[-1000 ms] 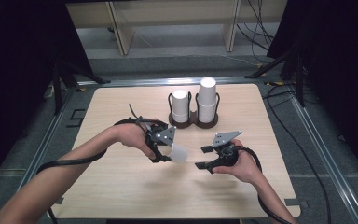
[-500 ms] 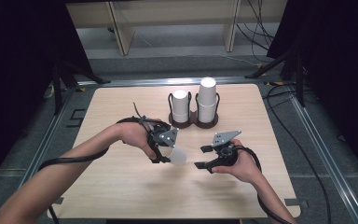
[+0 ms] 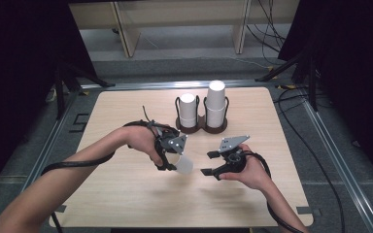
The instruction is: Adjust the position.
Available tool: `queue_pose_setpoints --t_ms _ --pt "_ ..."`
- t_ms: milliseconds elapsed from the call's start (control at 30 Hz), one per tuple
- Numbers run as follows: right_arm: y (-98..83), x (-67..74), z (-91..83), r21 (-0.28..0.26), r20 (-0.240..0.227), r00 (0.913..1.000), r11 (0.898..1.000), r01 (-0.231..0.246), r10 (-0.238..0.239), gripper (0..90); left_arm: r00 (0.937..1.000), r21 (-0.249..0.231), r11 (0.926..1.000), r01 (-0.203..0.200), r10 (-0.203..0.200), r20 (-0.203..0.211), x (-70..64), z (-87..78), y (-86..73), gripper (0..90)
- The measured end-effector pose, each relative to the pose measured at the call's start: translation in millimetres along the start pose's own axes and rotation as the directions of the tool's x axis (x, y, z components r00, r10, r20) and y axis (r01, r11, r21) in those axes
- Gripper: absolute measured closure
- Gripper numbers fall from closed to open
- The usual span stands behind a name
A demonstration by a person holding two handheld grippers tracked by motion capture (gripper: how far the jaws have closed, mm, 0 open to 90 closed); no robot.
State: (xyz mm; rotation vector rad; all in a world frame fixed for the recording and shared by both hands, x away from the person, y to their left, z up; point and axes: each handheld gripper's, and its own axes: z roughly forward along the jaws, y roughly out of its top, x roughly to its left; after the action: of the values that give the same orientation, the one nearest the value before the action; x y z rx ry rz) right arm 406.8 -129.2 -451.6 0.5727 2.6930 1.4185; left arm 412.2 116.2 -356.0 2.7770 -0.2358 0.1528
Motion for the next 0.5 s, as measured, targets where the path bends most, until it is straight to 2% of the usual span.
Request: queue_pose_setpoints --t_ms 33,367,500 --pt "0.2 0.4 0.0 0.0 -0.005 1.0 1.0 -0.008 0.008 26.4 0.9999 -0.012 0.9998 0.016 -0.016 0.002 -1.1 1.0 -0.1 35.6" --pt "-0.5 1.7 1.6 -0.001 -0.01 0.9999 1.0 -0.009 0.009 26.4 0.9997 0.023 0.9996 0.017 -0.018 0.014 0.0 3.3 -0.1 35.6" --pt "0.0 1.9 3.4 -0.006 -0.003 1.0 1.0 0.005 -0.005 26.4 0.9994 0.036 0.9991 0.021 -0.022 0.026 -0.6 3.9 0.7 35.6"
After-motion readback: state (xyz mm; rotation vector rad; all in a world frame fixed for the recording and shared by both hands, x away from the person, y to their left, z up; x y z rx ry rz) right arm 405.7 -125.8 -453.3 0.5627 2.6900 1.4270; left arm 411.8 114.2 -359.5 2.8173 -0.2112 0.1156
